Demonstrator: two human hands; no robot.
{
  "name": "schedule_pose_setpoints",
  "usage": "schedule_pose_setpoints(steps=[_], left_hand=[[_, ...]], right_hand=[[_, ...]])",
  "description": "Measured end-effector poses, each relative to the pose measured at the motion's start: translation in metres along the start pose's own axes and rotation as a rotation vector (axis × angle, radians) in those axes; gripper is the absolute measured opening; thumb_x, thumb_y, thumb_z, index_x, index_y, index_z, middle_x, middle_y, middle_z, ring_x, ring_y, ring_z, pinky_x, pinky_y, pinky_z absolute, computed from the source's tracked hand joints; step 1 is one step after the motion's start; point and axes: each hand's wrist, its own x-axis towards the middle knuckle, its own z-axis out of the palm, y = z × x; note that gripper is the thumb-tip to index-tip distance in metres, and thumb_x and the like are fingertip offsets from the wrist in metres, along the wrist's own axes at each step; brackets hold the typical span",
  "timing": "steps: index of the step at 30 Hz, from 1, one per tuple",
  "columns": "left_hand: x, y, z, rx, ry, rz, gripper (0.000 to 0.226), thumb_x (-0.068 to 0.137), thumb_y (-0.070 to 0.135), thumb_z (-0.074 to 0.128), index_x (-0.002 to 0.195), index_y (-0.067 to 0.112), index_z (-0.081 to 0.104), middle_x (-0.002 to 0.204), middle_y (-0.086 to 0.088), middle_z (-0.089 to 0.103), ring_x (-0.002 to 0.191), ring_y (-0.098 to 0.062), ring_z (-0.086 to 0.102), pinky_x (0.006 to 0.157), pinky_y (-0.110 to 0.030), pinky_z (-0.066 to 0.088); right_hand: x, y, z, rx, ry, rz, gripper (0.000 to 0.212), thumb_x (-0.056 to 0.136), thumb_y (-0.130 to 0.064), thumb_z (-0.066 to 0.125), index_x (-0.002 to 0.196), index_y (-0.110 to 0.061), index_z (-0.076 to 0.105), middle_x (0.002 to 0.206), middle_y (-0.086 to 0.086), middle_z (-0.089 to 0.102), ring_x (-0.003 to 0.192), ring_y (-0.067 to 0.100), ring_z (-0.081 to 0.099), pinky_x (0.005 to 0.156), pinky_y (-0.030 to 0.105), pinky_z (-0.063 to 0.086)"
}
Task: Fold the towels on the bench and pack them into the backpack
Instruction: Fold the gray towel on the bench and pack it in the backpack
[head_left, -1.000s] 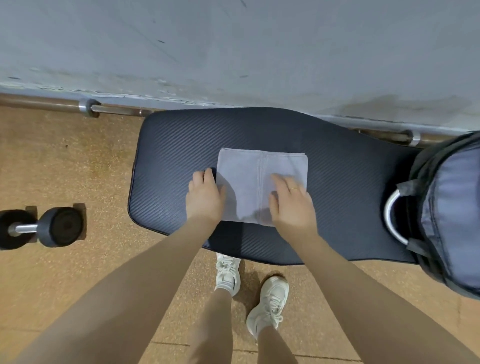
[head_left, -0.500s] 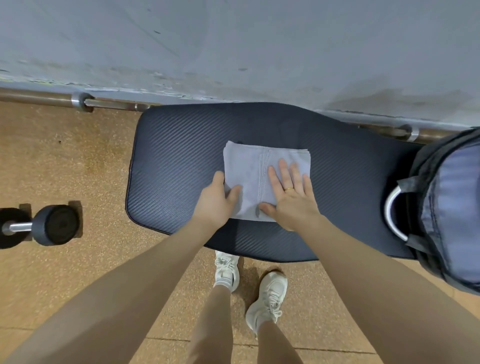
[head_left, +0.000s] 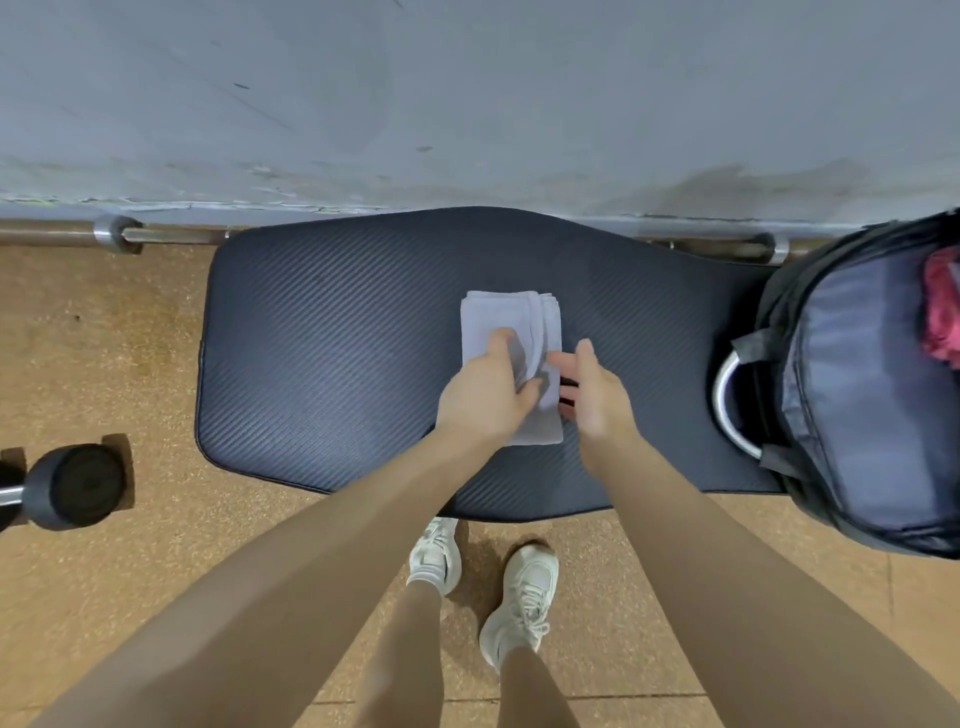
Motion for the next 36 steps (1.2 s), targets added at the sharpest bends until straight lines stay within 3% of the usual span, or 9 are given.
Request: schedule_pose_setpoints(steps=[4, 7, 10, 14, 18, 24, 29, 33, 36], left_hand=[[0.002, -0.01, 0.006, 0.168, -0.107, 0.195, 0.034, 0.096, 0.018, 0.036, 0.126, 0.003, 0.041, 0.096, -0.016, 0.063, 0.082, -0.03, 0.06, 0.072, -0.043, 0.049], [-0.003, -0.026, 0.0, 0.401, -0.053, 0.384, 0.044, 0.086, 0.031, 0.028, 0.112, 0.01, 0.056, 0.108, -0.007, 0.064, 0.098, -0.026, 0.056, 0.077, -0.037, 0.043], [0.003, -0.036, -0.001, 0.628, 0.072, 0.491, 0.048, 0.077, 0.042, 0.046, 0.115, 0.017, 0.06, 0.137, -0.016, 0.047, 0.127, -0.034, 0.04, 0.103, -0.043, 0.031], [0.022, -0.039, -0.005, 0.658, -0.165, 0.382, 0.106, 0.075, 0.064, 0.054, 0.147, 0.009, 0.0, 0.156, -0.01, -0.008, 0.144, -0.023, -0.01, 0.11, -0.031, -0.016], [0.033, -0.04, 0.003, 0.681, -0.167, 0.388, 0.117, 0.073, 0.07, 0.052, 0.144, 0.006, -0.014, 0.155, -0.01, -0.017, 0.142, -0.023, -0.018, 0.108, -0.032, -0.021], [0.042, -0.042, 0.011, 0.61, -0.178, 0.378, 0.119, 0.07, 0.067, 0.055, 0.143, 0.009, -0.018, 0.154, -0.008, -0.022, 0.141, -0.024, -0.022, 0.109, -0.036, -0.021], [0.035, -0.035, -0.012, 0.469, -0.318, 0.384, 0.117, 0.072, 0.061, 0.062, 0.145, 0.01, -0.014, 0.155, -0.005, -0.017, 0.142, -0.02, -0.019, 0.111, -0.033, -0.015], [0.004, -0.022, -0.054, -0.149, -0.449, 0.234, 0.072, 0.094, 0.031, 0.046, 0.147, 0.018, -0.002, 0.154, -0.003, 0.017, 0.14, -0.014, 0.017, 0.112, -0.028, 0.014], [-0.028, -0.004, -0.082, -0.202, -0.508, 0.25, 0.058, 0.094, 0.022, 0.046, 0.14, 0.021, 0.011, 0.147, 0.002, 0.03, 0.131, -0.008, 0.03, 0.101, -0.019, 0.026]], right_hand=[[0.003, 0.006, 0.0, -0.066, -0.009, -0.106, 0.023, 0.092, -0.026, 0.055, 0.105, -0.009, 0.061, 0.082, -0.004, 0.056, 0.074, 0.005, 0.053, 0.065, 0.008, 0.044], [0.006, 0.011, 0.001, -0.299, -0.013, -0.21, 0.038, 0.086, -0.026, 0.062, 0.121, -0.015, 0.054, 0.117, 0.003, 0.052, 0.098, 0.009, 0.048, 0.085, 0.021, 0.039], [0.007, 0.017, -0.002, -0.408, -0.037, -0.253, 0.046, 0.082, -0.019, 0.066, 0.125, -0.019, 0.05, 0.119, 0.002, 0.042, 0.098, 0.01, 0.044, 0.087, 0.027, 0.04], [0.014, 0.023, 0.001, -0.628, -0.042, -0.341, 0.058, 0.073, -0.018, 0.071, 0.125, -0.018, 0.045, 0.12, 0.006, 0.045, 0.102, 0.017, 0.043, 0.09, 0.042, 0.047], [0.021, 0.026, 0.006, -0.773, -0.048, -0.311, 0.065, 0.074, -0.021, 0.066, 0.131, -0.022, 0.036, 0.127, 0.007, 0.04, 0.107, 0.025, 0.043, 0.088, 0.047, 0.048], [0.006, 0.031, 0.016, -0.84, 0.084, -0.369, 0.063, 0.083, -0.011, 0.056, 0.139, -0.019, 0.028, 0.134, 0.009, 0.031, 0.103, 0.031, 0.048, 0.089, 0.036, 0.042], [-0.014, 0.011, 0.011, -0.325, 0.079, -0.12, 0.048, 0.082, -0.002, 0.055, 0.12, -0.019, 0.032, 0.093, 0.001, 0.05, 0.077, 0.02, 0.053, 0.065, 0.034, 0.045], [-0.039, -0.022, -0.016, 0.114, -0.001, 0.201, 0.033, 0.085, -0.009, 0.058, 0.11, -0.022, 0.041, 0.085, 0.006, 0.053, 0.07, 0.016, 0.051, 0.063, 0.029, 0.046], [-0.063, -0.044, -0.041, 0.269, -0.069, 0.278, 0.012, 0.087, -0.007, 0.055, 0.08, -0.015, 0.048, 0.074, 0.002, 0.048, 0.061, 0.011, 0.048, 0.05, 0.02, 0.046]])
